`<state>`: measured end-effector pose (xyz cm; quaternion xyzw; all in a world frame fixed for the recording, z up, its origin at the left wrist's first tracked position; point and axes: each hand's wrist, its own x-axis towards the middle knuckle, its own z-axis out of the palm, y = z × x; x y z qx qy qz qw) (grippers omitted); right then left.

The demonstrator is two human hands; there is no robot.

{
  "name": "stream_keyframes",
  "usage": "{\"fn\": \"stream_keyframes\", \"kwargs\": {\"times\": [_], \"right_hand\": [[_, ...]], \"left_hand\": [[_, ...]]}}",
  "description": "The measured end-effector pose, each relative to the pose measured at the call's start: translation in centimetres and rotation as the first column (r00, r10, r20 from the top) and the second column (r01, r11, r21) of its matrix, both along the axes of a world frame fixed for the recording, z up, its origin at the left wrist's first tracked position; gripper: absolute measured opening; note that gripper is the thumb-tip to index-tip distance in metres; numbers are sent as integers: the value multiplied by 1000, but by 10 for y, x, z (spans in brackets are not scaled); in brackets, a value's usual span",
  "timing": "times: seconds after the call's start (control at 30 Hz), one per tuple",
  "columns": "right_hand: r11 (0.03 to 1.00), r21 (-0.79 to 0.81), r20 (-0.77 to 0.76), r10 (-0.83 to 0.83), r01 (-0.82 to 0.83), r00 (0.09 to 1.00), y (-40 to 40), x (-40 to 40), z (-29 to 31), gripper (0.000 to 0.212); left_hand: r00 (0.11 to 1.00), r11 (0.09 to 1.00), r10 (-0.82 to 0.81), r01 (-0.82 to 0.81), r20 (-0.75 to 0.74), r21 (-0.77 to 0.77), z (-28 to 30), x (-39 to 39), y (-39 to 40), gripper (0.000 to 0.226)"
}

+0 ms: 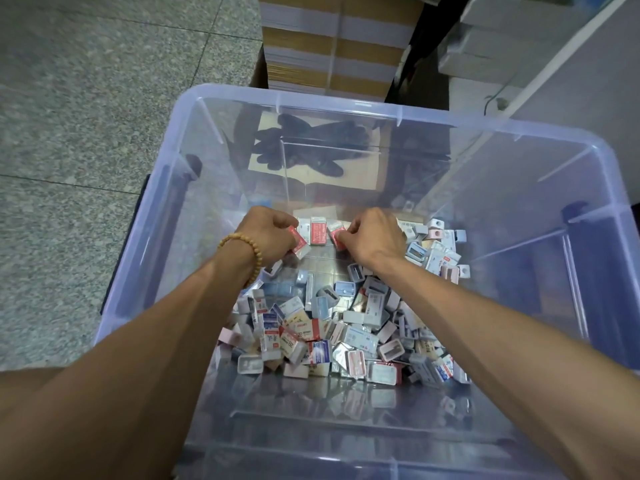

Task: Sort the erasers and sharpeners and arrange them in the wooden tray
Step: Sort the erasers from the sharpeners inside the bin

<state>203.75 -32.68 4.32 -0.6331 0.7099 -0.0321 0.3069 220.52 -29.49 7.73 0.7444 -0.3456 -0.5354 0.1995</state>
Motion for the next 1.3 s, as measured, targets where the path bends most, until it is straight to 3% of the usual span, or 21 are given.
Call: {"fn": "stream_keyframes", "kwargs": {"times": [0.1, 0.23, 0.33, 0.43, 0.5, 0.57, 0.63, 0.67, 0.73, 0.8, 0.93, 1.07, 1.2, 1.3], "right_hand": [[999, -7, -83, 43, -43, 996, -1, 6, -1, 38], [998, 23, -76, 61, -59, 995, -11, 12, -2, 33], [998, 38, 127, 50, -55, 991, -7, 1, 14, 30], [955, 268, 455, -9, -128, 890, 9, -5, 39, 10], [937, 302, 506, 2, -179, 863, 16, -6, 41, 3], [954, 278, 481, -36, -114, 876, 16, -9, 35, 9], [971, 240, 387, -92, -4, 917, 12, -13, 29, 11], [975, 217, 311, -113, 45, 944, 9, -16, 25, 13], [980, 170, 216, -143, 106, 966, 5, -20, 16, 20], [988, 110, 173, -127, 109, 977, 0, -19, 8, 28], [1000, -21, 26, 3, -2, 1000, -5, -13, 1, 32], [973, -172, -51, 151, -157, 987, 2, -23, -3, 20], [937, -46, -98, 341, -346, 935, 7, -33, 5, 31], [948, 9, -129, 318, -319, 939, 2, -31, 7, 30]], "left_hand": [[999, 999, -35, 36, 26, -32, 0, -1, 0, 35], [1000, 997, 12, -12, -7, -76, 2, -3, 0, 21], [999, 996, 34, -36, -30, -85, 2, -4, 0, 22], [995, 995, 14, -24, -99, -101, 3, -8, -3, 22], [986, 994, -10, -9, -167, -112, 7, -13, -4, 20], [978, 993, -12, -12, -208, -118, 6, -17, -4, 18], [996, 984, -40, 26, -75, -176, 1, -18, -3, 20], [988, 969, -100, 124, 117, -213, -4, -16, -2, 23], [824, 912, -237, 372, 514, -175, -11, -10, 2, 32], [649, 857, -324, 509, 688, -77, -20, -5, 6, 41], [491, 805, -366, 594, 791, 3, -36, 0, 10, 40], [468, 778, -337, 627, 817, -38, -42, 3, 11, 45], [479, 758, -321, 647, 817, -81, -45, 6, 5, 43], [491, 760, -308, 642, 815, -99, -46, 7, 2, 42]]}}
